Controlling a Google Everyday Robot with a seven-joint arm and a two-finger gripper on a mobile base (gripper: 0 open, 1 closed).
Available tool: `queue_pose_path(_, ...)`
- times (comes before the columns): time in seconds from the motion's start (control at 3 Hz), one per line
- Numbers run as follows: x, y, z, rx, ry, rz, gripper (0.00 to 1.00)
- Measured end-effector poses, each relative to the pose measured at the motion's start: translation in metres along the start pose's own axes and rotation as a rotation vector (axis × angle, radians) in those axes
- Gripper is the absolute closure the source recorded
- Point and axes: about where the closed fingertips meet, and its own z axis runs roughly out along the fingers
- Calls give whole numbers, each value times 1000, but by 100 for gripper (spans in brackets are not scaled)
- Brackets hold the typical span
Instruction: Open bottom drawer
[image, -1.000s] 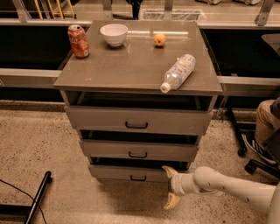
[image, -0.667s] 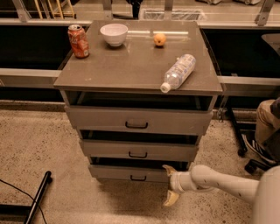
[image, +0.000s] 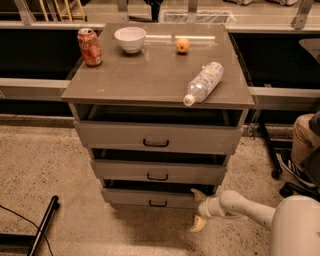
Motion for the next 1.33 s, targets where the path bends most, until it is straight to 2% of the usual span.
queue_pose_path(0.33, 23, -17, 10, 31, 14, 1, 7)
queue_pose_path(0.67, 45, -29, 23, 32, 50, 19, 23)
queue_pose_path(1.0, 56, -35, 31, 24, 60, 40, 46)
queue_pose_path(1.33, 55, -32, 31, 22, 21, 53, 53)
